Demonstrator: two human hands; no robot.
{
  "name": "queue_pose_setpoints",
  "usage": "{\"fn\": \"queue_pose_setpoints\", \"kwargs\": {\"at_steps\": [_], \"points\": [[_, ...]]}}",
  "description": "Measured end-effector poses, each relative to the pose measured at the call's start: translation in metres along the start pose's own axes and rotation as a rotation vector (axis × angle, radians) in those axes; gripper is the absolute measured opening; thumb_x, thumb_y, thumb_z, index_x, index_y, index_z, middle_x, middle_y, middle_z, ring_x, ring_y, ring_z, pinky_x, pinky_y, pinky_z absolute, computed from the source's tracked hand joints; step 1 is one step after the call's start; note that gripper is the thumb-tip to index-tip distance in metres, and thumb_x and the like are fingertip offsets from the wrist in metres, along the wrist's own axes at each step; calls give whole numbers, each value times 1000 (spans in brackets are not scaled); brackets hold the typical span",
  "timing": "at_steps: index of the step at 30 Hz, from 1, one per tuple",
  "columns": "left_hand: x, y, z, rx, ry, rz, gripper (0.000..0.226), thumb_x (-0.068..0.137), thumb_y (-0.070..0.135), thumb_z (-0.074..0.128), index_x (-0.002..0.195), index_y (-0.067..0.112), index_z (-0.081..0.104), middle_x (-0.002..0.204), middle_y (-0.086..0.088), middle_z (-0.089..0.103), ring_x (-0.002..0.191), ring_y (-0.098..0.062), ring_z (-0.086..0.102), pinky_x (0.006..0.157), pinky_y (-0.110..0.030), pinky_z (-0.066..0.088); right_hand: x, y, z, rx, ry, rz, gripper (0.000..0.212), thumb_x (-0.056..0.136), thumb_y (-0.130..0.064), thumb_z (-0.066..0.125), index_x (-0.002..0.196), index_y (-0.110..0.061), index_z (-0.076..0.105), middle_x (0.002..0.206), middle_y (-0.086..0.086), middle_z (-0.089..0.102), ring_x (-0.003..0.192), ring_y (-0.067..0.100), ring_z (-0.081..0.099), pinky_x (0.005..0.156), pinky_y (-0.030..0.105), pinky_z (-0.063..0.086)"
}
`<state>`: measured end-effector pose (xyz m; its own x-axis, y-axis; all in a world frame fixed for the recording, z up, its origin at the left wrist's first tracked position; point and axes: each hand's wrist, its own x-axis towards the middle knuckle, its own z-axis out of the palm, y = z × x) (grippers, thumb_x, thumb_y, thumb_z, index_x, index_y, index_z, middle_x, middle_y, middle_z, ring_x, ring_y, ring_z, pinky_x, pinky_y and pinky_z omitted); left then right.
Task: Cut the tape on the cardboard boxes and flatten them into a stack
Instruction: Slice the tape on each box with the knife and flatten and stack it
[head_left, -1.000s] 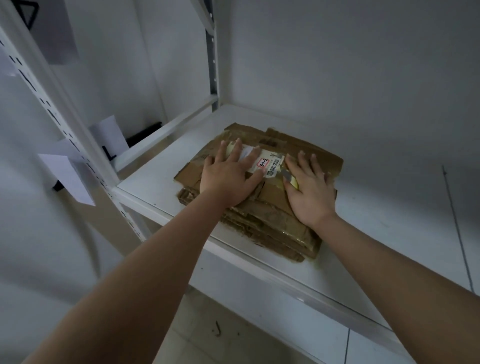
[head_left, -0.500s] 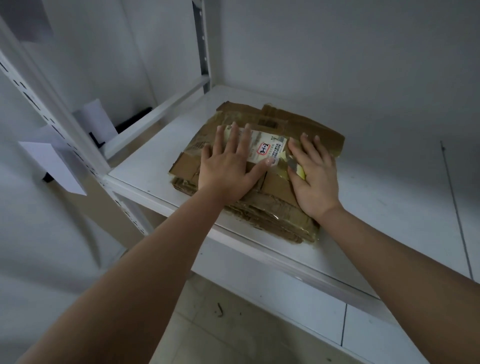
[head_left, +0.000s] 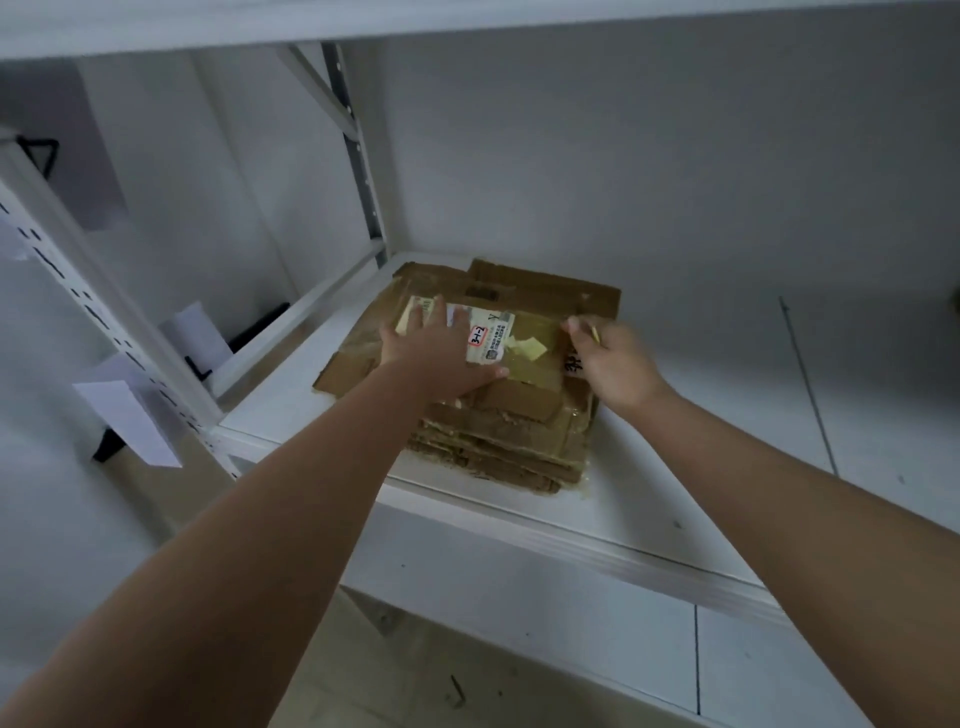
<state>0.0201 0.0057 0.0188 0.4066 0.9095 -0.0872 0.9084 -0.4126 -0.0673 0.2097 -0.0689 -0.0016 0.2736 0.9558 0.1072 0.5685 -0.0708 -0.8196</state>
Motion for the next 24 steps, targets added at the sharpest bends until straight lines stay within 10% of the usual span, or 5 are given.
{"fn": "queue_pose_setpoints", "kwargs": {"at_steps": [8, 12, 24], "points": [[-17, 36, -26, -206, 217, 185, 69, 85, 36, 58, 147, 19, 33, 158, -7, 23, 145, -28, 19, 114, -56, 19, -17, 21, -29, -127, 237, 0, 33, 101, -32, 38, 71, -20, 47, 69, 4, 52, 77, 29, 54, 64, 32, 36], [-29, 61, -26, -214, 314, 251, 60, 92, 36, 52, 147, 18, 35, 154, -8, 31, 145, -25, 20, 116, -51, 15, -31, 38, -41, -202, 274, 65, 26, 98, -30, 41, 102, -13, 61, 93, 9, 67, 89, 34, 61, 76, 39, 51], [-22, 176, 2, -230, 345, 516, 48, 94, 25, 51, 140, 14, 46, 146, -8, 43, 143, -26, 26, 114, -44, 18, -102, 111, -127, -548, 375, 211, 19, 97, -31, 42, 94, -18, 56, 74, -1, 54, 70, 26, 51, 58, 28, 34]]}}
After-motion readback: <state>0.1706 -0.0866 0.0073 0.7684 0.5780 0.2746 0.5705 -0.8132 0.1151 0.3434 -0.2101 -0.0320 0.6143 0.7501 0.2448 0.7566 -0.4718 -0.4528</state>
